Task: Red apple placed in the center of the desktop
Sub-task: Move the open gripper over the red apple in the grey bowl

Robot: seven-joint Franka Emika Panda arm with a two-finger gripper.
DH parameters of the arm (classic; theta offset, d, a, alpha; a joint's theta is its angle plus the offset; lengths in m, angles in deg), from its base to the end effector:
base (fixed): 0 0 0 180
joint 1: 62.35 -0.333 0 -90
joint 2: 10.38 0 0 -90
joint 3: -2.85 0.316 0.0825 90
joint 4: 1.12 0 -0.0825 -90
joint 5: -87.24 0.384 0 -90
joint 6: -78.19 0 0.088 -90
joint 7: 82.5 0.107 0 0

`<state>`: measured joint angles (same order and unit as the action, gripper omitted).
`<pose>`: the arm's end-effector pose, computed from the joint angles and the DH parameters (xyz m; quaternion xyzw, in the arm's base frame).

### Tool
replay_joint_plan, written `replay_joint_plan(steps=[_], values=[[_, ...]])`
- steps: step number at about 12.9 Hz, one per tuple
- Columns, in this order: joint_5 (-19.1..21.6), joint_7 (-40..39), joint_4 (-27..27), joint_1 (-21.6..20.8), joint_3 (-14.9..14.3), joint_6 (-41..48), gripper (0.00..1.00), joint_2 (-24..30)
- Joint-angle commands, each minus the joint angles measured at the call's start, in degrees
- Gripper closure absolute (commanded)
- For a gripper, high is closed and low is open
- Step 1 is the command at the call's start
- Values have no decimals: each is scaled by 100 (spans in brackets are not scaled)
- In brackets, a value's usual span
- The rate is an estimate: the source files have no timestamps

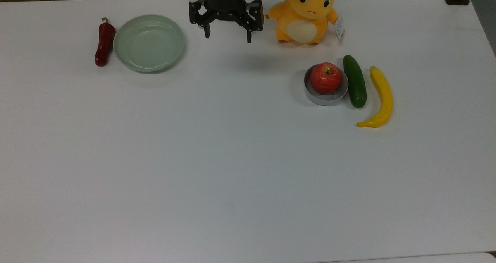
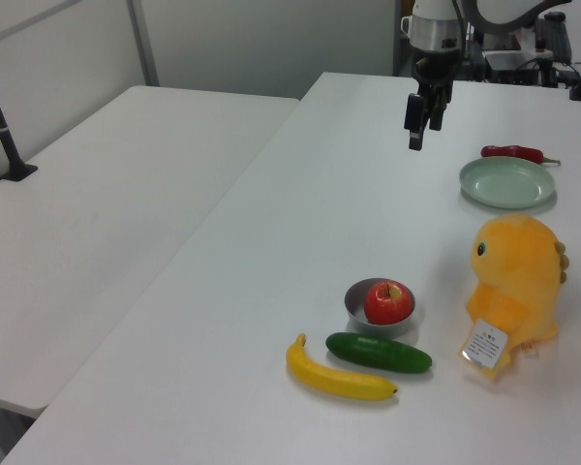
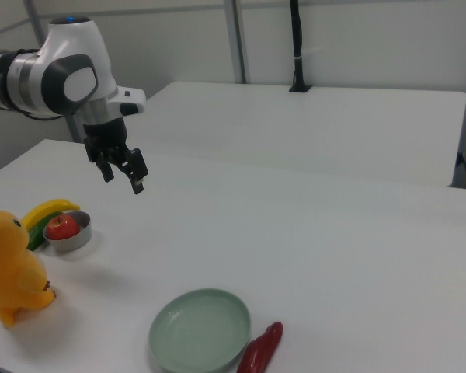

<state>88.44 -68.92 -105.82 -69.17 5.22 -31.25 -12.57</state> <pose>0.5710 0.0936 0.5100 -0.9988 0.0416 -0.0197 0.0149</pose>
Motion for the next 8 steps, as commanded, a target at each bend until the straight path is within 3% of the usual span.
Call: replay_joint_plan(steps=[1, 8], values=[[73, -128, -173, -56, -52, 141, 0, 174], [46, -189, -156, -30, -52, 64, 0, 131]])
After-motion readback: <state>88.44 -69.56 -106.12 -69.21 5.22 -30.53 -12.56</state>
